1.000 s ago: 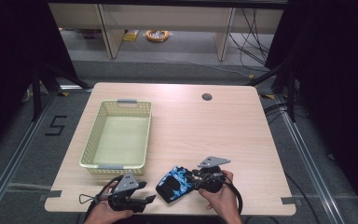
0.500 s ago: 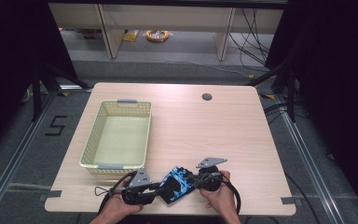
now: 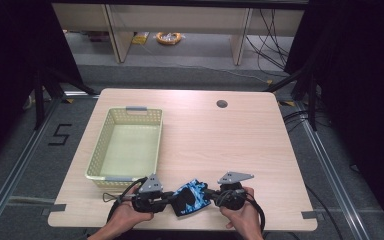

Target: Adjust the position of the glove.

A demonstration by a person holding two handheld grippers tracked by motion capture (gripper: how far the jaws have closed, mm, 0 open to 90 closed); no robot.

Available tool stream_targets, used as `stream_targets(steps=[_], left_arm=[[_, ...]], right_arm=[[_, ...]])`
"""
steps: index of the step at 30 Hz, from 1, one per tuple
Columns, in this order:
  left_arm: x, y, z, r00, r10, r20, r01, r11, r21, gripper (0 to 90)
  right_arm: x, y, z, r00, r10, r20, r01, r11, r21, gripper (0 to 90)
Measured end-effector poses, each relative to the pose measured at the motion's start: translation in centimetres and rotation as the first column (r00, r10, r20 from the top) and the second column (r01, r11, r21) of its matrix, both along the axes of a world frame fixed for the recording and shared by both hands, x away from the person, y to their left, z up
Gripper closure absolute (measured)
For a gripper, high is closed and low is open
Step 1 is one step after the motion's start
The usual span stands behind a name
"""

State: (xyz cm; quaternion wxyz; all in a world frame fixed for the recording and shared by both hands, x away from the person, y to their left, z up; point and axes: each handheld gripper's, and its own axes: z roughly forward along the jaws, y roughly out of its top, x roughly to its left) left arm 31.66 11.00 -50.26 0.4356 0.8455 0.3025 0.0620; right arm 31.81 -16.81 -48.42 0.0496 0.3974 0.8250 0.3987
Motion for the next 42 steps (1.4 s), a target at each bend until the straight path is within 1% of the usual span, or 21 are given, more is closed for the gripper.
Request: stream_targets(steps=[1, 3, 6, 7, 8, 11, 12, 13, 15, 16, 18, 20, 25, 27, 29, 30, 34, 35, 36, 37, 42], left_arm=[[0.1, 0.1, -0.3, 1.0000, 0.003, -0.001, -0.003, 0.9999, 0.013, 78.6], [0.0, 0.0, -0.4, 0.9996, 0.019, -0.021, -0.019, 0.9998, -0.005, 77.8], [0.1, 0.3, -0.5, 1.0000, -0.005, -0.004, 0.005, 0.9992, 0.040, 76.6], [0.1, 0.3, -0.5, 1.0000, -0.005, -0.004, 0.005, 0.9992, 0.040, 76.1], [-0.1, 0.3, -0.6, 0.9998, 0.004, -0.018, -0.003, 0.9995, 0.031, 75.2], [-0.2, 0.5, -0.6, 1.0000, 0.002, -0.009, -0.001, 0.9997, 0.023, 71.1], [-0.2, 0.8, -0.6, 1.0000, 0.001, -0.008, -0.001, 0.9990, 0.045, 71.1], [-0.4, 0.8, -0.4, 0.9995, 0.017, -0.027, -0.017, 0.9997, 0.016, 61.4], [-0.4, 1.1, -0.3, 0.9993, 0.014, -0.035, -0.013, 0.9992, 0.038, 59.2], [-0.5, 1.0, -0.4, 0.9983, 0.031, -0.050, -0.030, 0.9995, 0.009, 57.3], [-0.4, 1.0, -0.4, 0.9965, 0.051, -0.066, -0.050, 0.9986, 0.018, 51.3], [-0.4, 1.0, -0.2, 0.9965, 0.048, -0.068, -0.048, 0.9988, -0.006, 48.9], [-0.3, 0.9, -0.2, 0.9932, 0.069, -0.094, -0.070, 0.9974, -0.012, 44.9], [0.1, 0.8, -0.7, 0.9923, 0.069, -0.102, -0.068, 0.9975, 0.017, 45.7], [0.1, 0.8, -0.7, 0.9915, 0.065, -0.113, -0.064, 0.9979, 0.013, 47.4], [0.2, 0.6, -0.9, 0.9909, 0.057, -0.122, -0.057, 0.9984, 0.005, 48.6], [0.3, 0.4, -1.2, 0.9911, 0.056, -0.121, -0.055, 0.9984, 0.013, 48.6], [0.3, 0.4, -1.2, 0.9895, 0.063, -0.130, -0.062, 0.9980, 0.010, 48.9], [0.2, 0.3, -1.2, 0.9904, 0.059, -0.125, -0.057, 0.9982, 0.016, 49.7], [0.2, 0.2, -1.2, 0.9915, 0.055, -0.118, -0.054, 0.9984, 0.012, 50.5], [0.2, 0.1, -1.0, 0.9919, 0.044, -0.119, -0.039, 0.9980, 0.051, 52.6]], right_arm=[[0.2, 0.1, -0.3, 1.0000, 0.010, -0.001, -0.010, 1.000, 0.006, 90.0], [0.4, 0.1, -0.6, 0.9999, 0.010, -0.008, -0.010, 1.000, -0.021, 90.0], [0.8, 0.1, -1.0, 0.9997, 0.009, -0.022, -0.009, 1.000, -0.029, 87.7], [0.8, 0.2, -1.2, 0.9999, -0.007, -0.008, 0.007, 1.000, -0.013, 85.7], [0.8, 0.1, -1.1, 0.9998, 0.008, -0.016, -0.009, 1.000, -0.026, 84.0], [0.8, 0.1, -1.0, 0.9998, 0.002, -0.017, -0.003, 0.999, -0.034, 79.9], [0.8, 0.1, -0.9, 0.9999, -0.011, -0.014, 0.010, 0.999, -0.041, 75.8], [0.9, 0.1, -0.7, 0.9996, -0.028, -0.005, 0.028, 0.999, -0.022, 66.7], [1.1, 0.0, -0.6, 0.9990, -0.045, 0.006, 0.045, 0.999, -0.004, 59.0], [1.1, 0.1, -0.6, 0.9979, -0.064, 0.007, 0.064, 0.998, 0.004, 57.4], [1.4, 0.2, -0.5, 0.9976, -0.068, 0.005, 0.068, 0.998, 0.005, 52.2], [1.8, 0.5, -0.6, 0.9978, -0.066, -0.010, 0.065, 0.998, -0.008, 49.3], [2.3, 1.4, -1.1, 0.9985, -0.037, -0.040, 0.035, 0.999, -0.038, 47.4], [2.5, 1.9, -1.5, 0.9985, -0.025, -0.049, 0.023, 0.999, -0.045, 47.1], [2.6, 2.2, -1.7, 0.9988, -0.022, -0.045, 0.018, 0.996, -0.083, 47.1], [2.6, 2.4, -2.0, 0.9987, -0.021, -0.048, 0.017, 0.997, -0.077, 47.2], [2.6, 2.4, -2.0, 0.9991, -0.016, -0.040, 0.011, 0.995, -0.102, 47.7], [2.6, 2.5, -2.2, 0.9998, -0.016, -0.015, 0.015, 0.995, -0.098, 47.7], [2.5, 2.5, -2.0, 0.9991, -0.017, -0.038, 0.013, 0.994, -0.104, 47.8], [2.5, 2.5, -2.1, 0.9998, -0.008, -0.018, 0.006, 0.994, -0.109, 48.2], [2.0, 2.8, -2.0, 0.9990, -0.016, -0.041, 0.011, 0.994, -0.106, 53.4]])
